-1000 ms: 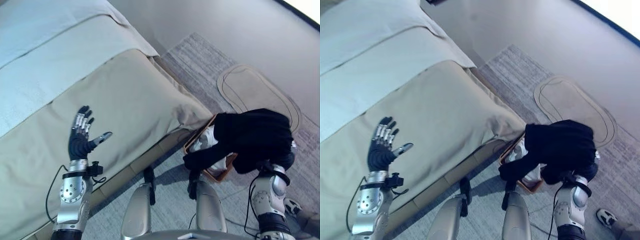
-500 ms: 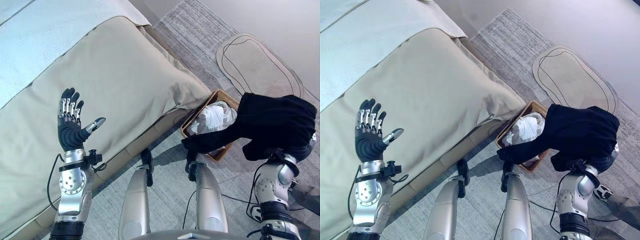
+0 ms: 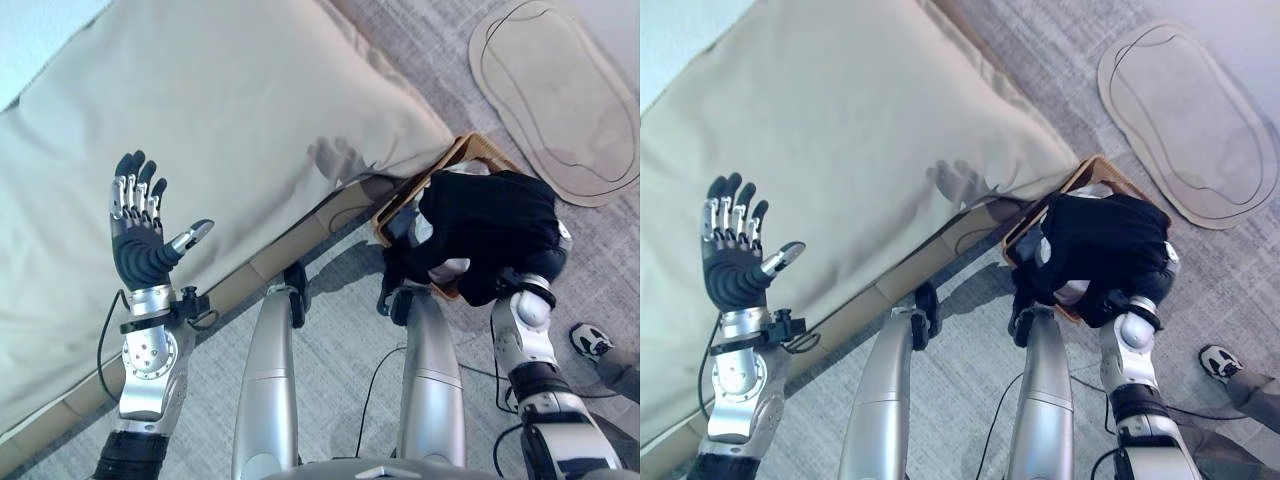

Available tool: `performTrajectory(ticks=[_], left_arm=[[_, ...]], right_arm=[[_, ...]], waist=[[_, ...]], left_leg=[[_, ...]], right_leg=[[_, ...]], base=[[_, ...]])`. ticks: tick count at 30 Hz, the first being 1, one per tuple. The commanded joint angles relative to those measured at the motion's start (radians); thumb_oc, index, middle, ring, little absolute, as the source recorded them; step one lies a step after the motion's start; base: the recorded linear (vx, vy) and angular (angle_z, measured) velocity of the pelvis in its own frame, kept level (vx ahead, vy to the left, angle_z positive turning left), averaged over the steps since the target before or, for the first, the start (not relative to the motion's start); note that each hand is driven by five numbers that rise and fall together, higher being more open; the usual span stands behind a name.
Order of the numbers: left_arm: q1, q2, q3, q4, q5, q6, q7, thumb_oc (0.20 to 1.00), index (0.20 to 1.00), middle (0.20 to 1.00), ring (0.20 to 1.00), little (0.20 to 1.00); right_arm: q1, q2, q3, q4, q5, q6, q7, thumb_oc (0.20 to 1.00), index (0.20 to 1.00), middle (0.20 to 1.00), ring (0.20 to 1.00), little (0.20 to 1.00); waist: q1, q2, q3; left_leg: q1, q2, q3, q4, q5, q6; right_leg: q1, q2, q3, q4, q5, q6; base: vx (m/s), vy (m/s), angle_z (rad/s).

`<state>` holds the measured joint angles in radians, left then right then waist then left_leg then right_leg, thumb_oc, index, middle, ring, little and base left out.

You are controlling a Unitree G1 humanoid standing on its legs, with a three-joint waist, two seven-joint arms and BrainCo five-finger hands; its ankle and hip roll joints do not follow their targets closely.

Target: Pick up clothes into the bucket

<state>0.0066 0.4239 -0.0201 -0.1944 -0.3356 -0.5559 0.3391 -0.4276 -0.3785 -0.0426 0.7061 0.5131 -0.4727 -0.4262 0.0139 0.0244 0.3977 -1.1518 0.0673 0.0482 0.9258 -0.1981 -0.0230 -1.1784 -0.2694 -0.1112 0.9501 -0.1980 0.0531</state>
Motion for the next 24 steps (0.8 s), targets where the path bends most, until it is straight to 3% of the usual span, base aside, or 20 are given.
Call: performTrajectory(ticks=[1, 11, 24], left_arm=[[0.001, -0.002, -0.013, -0.086, 0.023, -0.077, 0.038, 1.000, 1.000, 1.000, 1.000, 1.000], [-0.006, 0.003, -0.073, -0.113, -0.012, -0.066, 0.056, 1.000, 1.000, 1.000, 1.000, 1.000], [-0.014, 0.012, -0.091, -0.157, -0.040, -0.049, 0.084, 1.000, 1.000, 1.000, 1.000, 1.000]], right_arm=[[-0.045, -0.089, 0.028, 0.025, -0.029, -0.010, -0.025, 0.200, 0.200, 0.200, 0.200, 0.200], [-0.249, -0.176, 0.032, 0.230, 0.025, 0.025, -0.087, 0.200, 0.200, 0.200, 0.200, 0.200], [-0.423, -0.282, 0.031, 0.484, 0.069, 0.095, -0.174, 0.200, 0.200, 0.200, 0.200, 0.200]], waist=[[0.002, 0.037, -0.065], [0.022, 0.058, -0.034], [0.029, 0.071, -0.034]], left_leg=[[-0.060, 0.001, -0.015, -0.029, 0.028, 0.001], [-0.149, -0.011, -0.005, 0.016, 0.026, 0.013], [-0.172, -0.015, 0.011, 0.036, 0.010, 0.023]], right_leg=[[-0.020, -0.015, 0.069, -0.051, 0.072, 0.070], [-0.131, -0.023, 0.104, 0.005, 0.068, 0.063], [-0.176, -0.021, 0.130, 0.024, 0.065, 0.063]], base=[[0.00, 0.041, -0.01], [0.00, 0.013, 0.01], [0.01, 0.006, 0.00]])
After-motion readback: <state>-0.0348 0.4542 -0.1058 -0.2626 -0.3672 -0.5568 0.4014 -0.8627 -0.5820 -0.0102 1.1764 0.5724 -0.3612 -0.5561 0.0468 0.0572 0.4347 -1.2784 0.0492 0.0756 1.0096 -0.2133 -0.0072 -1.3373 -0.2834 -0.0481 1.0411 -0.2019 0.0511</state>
